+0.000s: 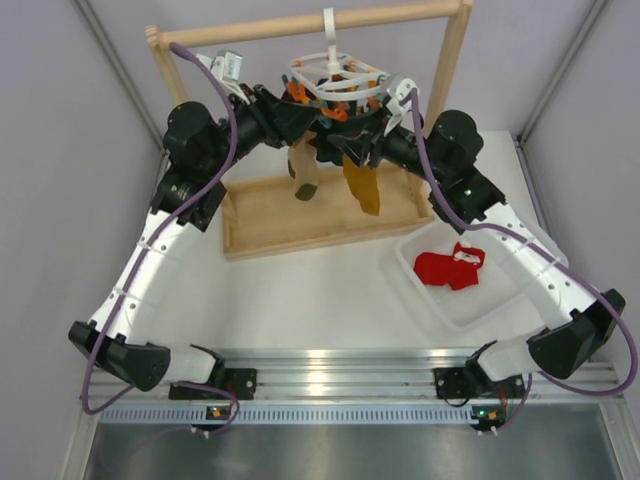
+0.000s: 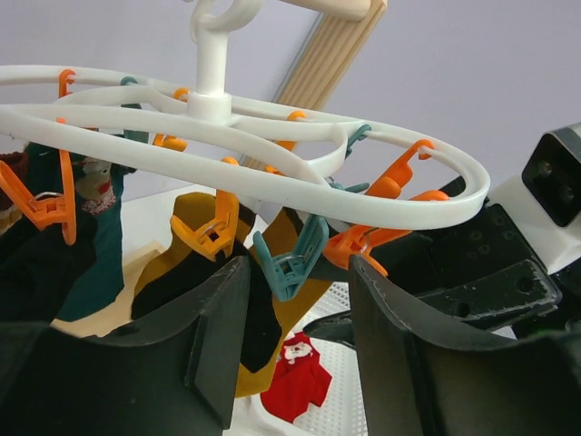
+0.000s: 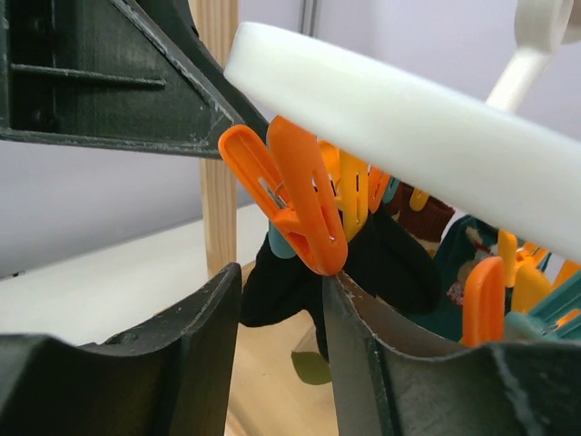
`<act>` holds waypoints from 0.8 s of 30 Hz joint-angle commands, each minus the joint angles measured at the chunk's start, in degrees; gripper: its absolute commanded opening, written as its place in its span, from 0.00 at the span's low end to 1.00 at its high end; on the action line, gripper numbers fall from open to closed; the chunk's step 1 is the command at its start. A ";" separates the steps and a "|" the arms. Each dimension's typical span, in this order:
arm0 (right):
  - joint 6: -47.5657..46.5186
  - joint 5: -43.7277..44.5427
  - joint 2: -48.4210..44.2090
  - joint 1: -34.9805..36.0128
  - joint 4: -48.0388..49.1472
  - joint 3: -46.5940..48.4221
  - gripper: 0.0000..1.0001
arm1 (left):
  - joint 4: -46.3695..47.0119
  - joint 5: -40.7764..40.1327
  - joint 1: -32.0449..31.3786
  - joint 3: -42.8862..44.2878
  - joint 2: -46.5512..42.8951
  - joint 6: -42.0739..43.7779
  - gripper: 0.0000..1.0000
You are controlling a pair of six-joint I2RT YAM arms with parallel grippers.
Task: Clip the socks to the hanger
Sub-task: Open the clamp at the hanger.
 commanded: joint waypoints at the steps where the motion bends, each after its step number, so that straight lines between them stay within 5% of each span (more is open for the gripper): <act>1: 1.66 -0.12 0.32 0.84 3.56 3.55 0.42 | 1.27 0.26 0.35 0.46 -1.16 0.86 0.52; 3: 1.75 0.76 0.85 1.01 3.92 4.51 0.48 | 1.53 0.44 0.43 0.81 -0.63 0.68 0.52; 24: 1.66 4.64 1.91 1.45 11.39 2.67 0.51 | 6.36 1.58 0.43 0.90 2.09 -3.09 0.50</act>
